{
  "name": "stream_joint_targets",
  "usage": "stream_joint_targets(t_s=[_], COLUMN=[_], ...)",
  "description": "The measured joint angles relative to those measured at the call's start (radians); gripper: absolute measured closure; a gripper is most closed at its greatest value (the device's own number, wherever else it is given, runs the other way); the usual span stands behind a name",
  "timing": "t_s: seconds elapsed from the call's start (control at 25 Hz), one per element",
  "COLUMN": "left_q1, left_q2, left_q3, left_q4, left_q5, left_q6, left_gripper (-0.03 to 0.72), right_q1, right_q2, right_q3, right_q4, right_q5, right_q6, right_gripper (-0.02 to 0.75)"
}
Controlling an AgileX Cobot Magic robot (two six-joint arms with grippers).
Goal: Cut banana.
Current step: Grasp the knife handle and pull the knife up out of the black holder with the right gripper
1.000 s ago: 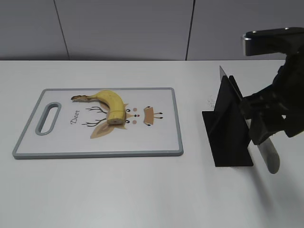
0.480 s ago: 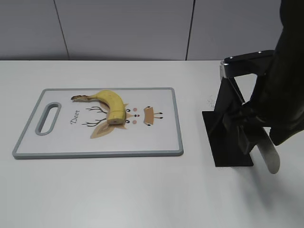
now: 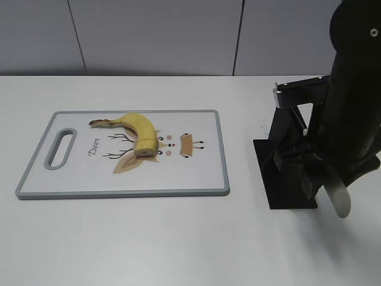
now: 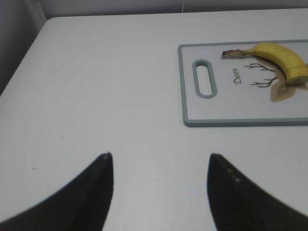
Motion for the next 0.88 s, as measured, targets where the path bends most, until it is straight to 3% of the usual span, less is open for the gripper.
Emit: stream_joint_targets(t_s=[0.4, 0.56, 0.88], left_q1=[0.000, 0.000, 0.000], left_q2=[0.000, 0.000, 0.000], left_q3=[0.000, 0.000, 0.000], left_q4=[0.000, 0.000, 0.000], left_q5=[0.000, 0.000, 0.000], left_q6=[0.000, 0.000, 0.000], left_gripper=[0.097, 0.097, 0.097], right_q1=[0.000, 0.000, -0.001], right_q2=[0.004, 0.004, 0.004], right_q3=[0.000, 0.000, 0.000], right_q4=[-0.002, -0.002, 0.012], right_q5=[-0.006, -0.007, -0.011], right_q6=[0.021, 0.047, 0.091], right_gripper=[0.425, 0.562, 0.563])
